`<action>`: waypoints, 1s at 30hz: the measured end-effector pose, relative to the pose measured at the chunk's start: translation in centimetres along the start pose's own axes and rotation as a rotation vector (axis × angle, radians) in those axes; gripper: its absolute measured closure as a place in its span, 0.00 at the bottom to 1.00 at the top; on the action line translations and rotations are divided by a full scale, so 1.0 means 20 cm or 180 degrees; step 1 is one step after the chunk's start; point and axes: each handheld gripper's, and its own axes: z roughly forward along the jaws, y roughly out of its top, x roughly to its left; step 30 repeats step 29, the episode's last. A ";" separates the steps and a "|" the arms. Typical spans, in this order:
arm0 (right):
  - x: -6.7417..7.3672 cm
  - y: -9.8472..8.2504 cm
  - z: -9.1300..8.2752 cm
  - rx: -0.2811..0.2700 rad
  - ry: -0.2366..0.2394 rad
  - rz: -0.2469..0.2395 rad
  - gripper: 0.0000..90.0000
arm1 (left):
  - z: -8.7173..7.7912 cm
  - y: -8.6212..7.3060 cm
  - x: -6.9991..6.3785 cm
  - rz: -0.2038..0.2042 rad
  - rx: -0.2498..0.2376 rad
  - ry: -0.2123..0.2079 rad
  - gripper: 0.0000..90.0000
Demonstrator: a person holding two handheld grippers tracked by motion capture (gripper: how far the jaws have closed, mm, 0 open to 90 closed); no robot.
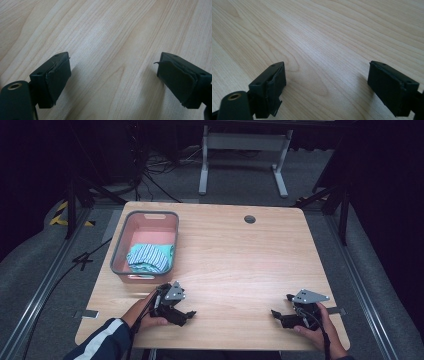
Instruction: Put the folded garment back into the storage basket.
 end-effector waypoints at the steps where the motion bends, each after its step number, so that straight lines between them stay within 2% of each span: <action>1: 0.00 0.00 0.00 0.0000 0.0000 0.0000 0.17 | 0.00 0.00 0.00 0.0000 0.0000 0.0000 0.13; 30: 0.00 0.00 0.00 -0.0002 0.0006 -0.0006 0.17 | 0.01 0.01 0.00 0.0020 0.0018 -0.0006 0.11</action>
